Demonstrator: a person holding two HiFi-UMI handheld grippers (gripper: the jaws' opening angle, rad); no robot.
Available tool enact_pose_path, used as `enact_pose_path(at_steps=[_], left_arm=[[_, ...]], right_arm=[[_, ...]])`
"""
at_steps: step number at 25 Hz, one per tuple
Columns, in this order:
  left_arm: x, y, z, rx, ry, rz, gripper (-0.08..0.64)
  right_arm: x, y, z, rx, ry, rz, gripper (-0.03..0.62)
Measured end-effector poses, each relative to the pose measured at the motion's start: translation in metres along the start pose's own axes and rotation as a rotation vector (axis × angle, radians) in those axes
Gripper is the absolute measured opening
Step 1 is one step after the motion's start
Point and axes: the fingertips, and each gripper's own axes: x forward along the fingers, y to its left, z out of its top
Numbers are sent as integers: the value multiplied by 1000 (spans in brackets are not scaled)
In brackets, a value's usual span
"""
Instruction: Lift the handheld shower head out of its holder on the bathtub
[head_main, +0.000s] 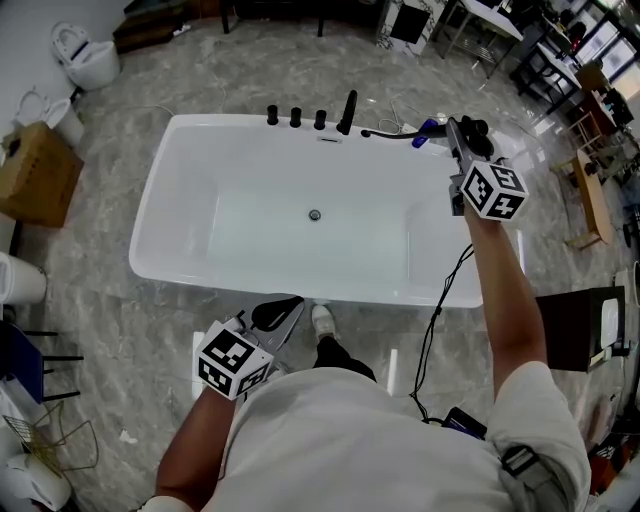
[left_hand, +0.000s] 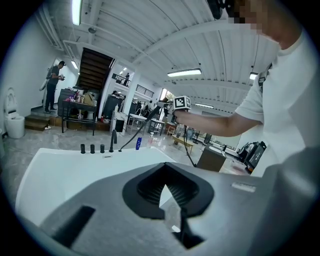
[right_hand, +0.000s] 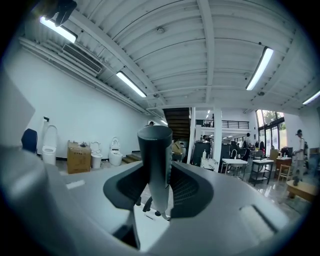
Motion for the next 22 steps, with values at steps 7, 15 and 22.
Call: enact_pose_path(at_steps=[7, 15, 22], left_arm=[[-15, -12, -7, 15, -3, -7, 6], [-31, -20, -14, 21, -9, -10, 6], [-37, -26, -18, 32, -15, -21, 6]], right_arm=[[-34, 11, 19, 2, -35, -6, 143], [-70, 24, 40, -2, -66, -9, 143], [-100, 31, 56, -3, -90, -16, 143]])
